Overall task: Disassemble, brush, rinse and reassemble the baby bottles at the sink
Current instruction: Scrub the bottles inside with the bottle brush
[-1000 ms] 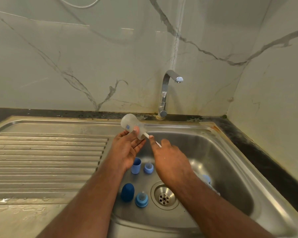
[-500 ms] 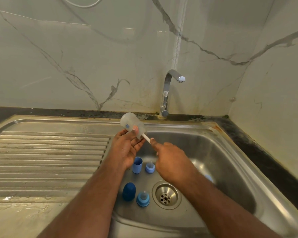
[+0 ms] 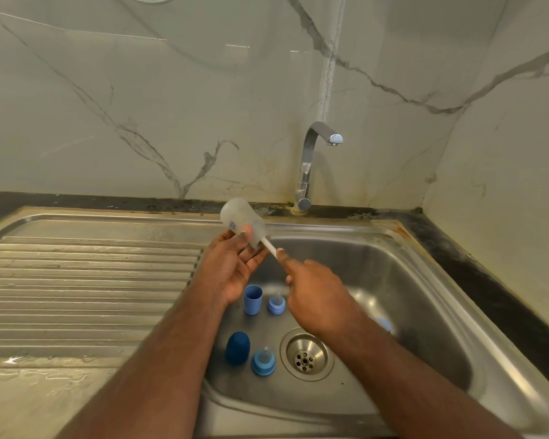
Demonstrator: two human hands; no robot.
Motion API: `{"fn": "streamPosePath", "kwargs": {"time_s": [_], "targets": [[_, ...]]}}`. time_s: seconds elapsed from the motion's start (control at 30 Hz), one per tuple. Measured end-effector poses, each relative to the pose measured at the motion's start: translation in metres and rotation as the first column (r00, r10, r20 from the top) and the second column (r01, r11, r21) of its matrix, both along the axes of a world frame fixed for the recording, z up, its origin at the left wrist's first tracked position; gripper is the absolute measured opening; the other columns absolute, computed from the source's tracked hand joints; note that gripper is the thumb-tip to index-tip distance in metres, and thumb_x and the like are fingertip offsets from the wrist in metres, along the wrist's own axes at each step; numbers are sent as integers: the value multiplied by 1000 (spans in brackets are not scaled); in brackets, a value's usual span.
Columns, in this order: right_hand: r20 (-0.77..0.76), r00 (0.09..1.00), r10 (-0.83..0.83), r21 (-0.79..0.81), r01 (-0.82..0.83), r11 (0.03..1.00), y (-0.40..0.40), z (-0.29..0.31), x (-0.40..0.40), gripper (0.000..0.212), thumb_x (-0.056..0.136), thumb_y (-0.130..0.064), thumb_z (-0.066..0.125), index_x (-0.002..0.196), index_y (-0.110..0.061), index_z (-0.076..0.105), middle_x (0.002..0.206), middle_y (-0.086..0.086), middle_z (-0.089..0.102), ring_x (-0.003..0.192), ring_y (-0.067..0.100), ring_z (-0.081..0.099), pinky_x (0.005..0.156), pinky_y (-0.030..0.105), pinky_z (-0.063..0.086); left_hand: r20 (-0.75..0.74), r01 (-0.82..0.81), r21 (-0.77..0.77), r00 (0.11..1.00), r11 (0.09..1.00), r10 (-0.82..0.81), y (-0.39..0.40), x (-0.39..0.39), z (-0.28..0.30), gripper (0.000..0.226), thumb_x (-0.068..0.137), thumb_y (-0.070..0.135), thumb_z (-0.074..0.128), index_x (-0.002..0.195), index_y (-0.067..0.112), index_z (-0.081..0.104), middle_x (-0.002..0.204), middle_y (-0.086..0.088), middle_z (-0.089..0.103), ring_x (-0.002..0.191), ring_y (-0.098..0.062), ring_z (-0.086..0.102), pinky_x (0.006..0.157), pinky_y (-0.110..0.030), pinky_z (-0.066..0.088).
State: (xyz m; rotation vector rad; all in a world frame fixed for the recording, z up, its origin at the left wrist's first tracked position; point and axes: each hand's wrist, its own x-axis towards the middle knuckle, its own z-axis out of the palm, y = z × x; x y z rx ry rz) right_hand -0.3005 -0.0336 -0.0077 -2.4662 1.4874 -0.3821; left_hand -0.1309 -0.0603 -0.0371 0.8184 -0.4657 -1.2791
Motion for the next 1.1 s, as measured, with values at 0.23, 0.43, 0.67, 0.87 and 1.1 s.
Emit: {"fn": "streamPosePath", "kwargs": {"time_s": [0.23, 0.43, 0.67, 0.87, 1.1], "targets": [[712, 580, -395, 627, -272, 730, -1, 7, -24, 39, 99, -2, 54, 130, -23, 63, 74, 11, 64, 51, 14, 50, 46, 24, 40, -76, 81, -83, 993, 993, -87, 8, -2, 4, 45, 92, 20, 63, 132, 2, 53, 127, -22, 68, 116, -33, 69, 102, -49, 54], [761, 522, -385, 589, -307, 747, 3, 6, -12, 40, 101, -5, 53, 130, -29, 62, 78, 10, 64, 53, 14, 52, 45, 24, 41, -32, 192, -62, 980, 979, -194, 14, -10, 7, 57, 95, 23, 60, 144, -2, 44, 130, -26, 65, 115, -32, 69, 83, -42, 62], [167, 986, -10, -4, 11, 1000, -7, 5, -20, 49, 103, -21, 49, 148, -39, 43, 115, -2, 66, 82, 7, 60, 73, 19, 49, -82, 180, -89, 979, 980, -187, 11, -10, 4, 51, 100, 15, 57, 148, 11, 42, 130, -25, 66, 117, -38, 67, 86, -49, 61], [-73, 997, -14, -204, -2, 979, -3, 1, -15, 77, 98, -12, 48, 157, -43, 10, 110, 2, 44, 87, 18, 48, 75, 29, 44, -48, 106, -95, 993, 990, -111, 8, -16, 4, 62, 98, 10, 60, 149, 36, 37, 129, -24, 66, 110, -41, 70, 90, -54, 59], [112, 993, 37, -9, -36, 999, -4, 1, -4, 62, 98, -13, 47, 152, -40, 34, 109, 0, 62, 90, 14, 61, 80, 28, 52, 29, 50, -98, 998, 994, -48, 6, -10, 3, 71, 86, 7, 69, 144, 37, 40, 137, -22, 58, 107, -42, 71, 90, -55, 59]]}}
